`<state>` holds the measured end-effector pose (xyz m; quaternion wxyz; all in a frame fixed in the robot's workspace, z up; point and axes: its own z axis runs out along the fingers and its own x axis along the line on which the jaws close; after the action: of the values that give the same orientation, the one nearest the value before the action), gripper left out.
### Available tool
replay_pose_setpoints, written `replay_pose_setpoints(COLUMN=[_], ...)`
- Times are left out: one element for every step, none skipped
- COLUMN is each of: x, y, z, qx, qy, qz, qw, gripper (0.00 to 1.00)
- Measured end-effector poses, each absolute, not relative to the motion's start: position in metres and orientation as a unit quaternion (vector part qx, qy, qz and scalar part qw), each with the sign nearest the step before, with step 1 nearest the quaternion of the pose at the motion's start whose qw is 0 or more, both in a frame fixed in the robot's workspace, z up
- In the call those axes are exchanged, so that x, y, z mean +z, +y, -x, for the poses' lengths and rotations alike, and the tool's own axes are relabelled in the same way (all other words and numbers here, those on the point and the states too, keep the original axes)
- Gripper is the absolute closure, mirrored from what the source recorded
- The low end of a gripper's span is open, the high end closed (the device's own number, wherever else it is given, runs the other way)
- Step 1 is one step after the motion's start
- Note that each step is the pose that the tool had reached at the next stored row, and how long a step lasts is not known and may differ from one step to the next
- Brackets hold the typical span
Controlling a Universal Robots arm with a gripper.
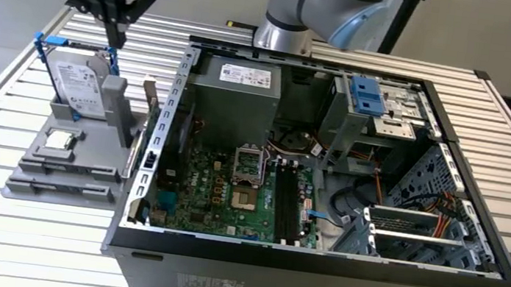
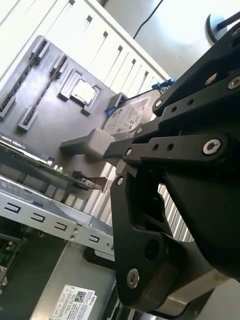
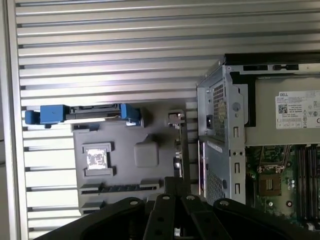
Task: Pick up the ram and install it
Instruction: 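Reach for the ram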
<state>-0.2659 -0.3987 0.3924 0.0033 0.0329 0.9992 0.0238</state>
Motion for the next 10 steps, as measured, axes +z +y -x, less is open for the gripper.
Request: replay_pose_setpoints(x=[0.392,0.392,0.392,0.392,0.392,0.392,0.392,0.392,0.392,0.392], y=[-0.399,-0.399,-0.399,-0.399,-0.399,-0.399,-0.399,-0.399,-0.399,-0.399], z=[0.269,0.272,0.275,0.279,0.282,0.285,0.288,0.291,0.295,0.298], qx=[0.024,0.024,0.024,0.024,0.024,0.024,0.024,0.024,0.024,0.024], qy=[0.999,0.999,0.999,0.999,0.999,0.999,0.999,0.999,0.999,0.999], qz=[-0.033,-0.033,-0.033,-0.033,-0.032,-0.032,-0.032,-0.032,-0.032,-0.032], qw=[0.003,0.003,0.003,0.003,0.003,0.003,0.003,0.003,0.003,0.003], gripper=[1.00,1.00,1.00,1.00,1.00,1.00,1.00,1.00,1.00,1.00])
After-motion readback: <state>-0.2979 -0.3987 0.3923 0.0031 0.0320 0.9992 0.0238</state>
